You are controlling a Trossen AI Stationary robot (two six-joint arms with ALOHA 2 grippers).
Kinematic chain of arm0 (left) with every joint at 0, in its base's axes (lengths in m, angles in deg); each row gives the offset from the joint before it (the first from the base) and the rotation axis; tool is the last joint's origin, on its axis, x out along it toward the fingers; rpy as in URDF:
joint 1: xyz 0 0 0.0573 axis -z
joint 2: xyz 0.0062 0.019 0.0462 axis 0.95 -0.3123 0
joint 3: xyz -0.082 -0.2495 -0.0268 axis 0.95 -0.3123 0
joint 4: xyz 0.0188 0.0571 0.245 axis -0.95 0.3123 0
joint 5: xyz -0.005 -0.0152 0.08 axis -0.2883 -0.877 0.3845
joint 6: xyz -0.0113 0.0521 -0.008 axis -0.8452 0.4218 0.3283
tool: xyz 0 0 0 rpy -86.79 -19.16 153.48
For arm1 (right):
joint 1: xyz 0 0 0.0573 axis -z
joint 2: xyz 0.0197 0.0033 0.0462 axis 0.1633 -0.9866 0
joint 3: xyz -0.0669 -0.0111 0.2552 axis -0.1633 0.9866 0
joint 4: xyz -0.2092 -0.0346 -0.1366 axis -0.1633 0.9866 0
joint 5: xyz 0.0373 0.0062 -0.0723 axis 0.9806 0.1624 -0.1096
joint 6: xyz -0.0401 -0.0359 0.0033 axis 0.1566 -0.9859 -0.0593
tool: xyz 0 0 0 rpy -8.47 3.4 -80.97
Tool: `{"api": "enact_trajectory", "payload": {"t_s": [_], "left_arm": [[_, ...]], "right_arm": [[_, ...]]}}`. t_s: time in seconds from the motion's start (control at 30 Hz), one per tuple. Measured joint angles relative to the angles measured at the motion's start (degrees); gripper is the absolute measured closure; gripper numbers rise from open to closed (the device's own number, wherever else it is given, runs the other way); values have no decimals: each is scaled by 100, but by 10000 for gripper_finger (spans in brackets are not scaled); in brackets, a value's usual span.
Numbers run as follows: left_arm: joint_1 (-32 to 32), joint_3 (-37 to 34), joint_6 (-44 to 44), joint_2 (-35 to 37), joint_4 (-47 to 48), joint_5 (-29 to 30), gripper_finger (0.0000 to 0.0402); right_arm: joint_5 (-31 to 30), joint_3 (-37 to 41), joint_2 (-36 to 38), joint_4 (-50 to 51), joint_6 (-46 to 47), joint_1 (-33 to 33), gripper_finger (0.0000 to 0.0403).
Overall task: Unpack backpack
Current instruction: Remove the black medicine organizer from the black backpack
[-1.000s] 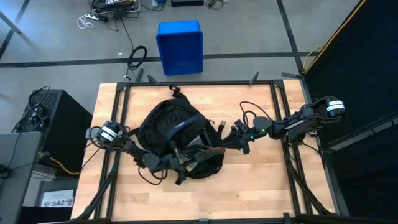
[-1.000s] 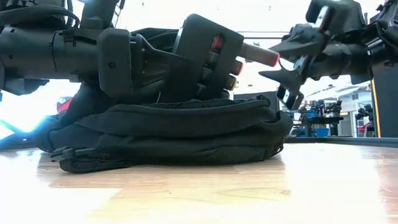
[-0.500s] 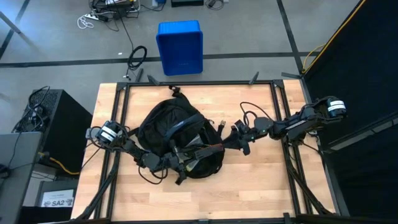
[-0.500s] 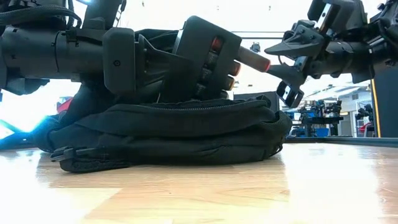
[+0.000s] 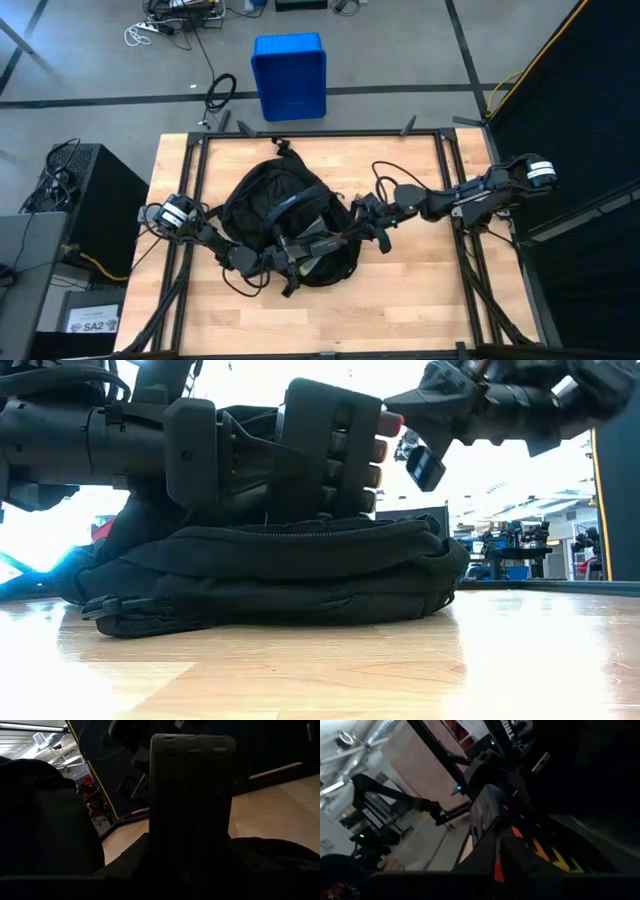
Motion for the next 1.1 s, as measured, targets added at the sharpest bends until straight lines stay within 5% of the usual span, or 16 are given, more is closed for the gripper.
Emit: {"api": "enact_trajectory", "payload": {"t_s": [0.37,1.1], "left_arm": [[-13,66,-15,-2,31,-32,263],[-12,153,45,11,11,0,263]], "right_arm": [[-147,-628,2,640,-127,2,390],[599,-687,2,553,43,320,375]]}}
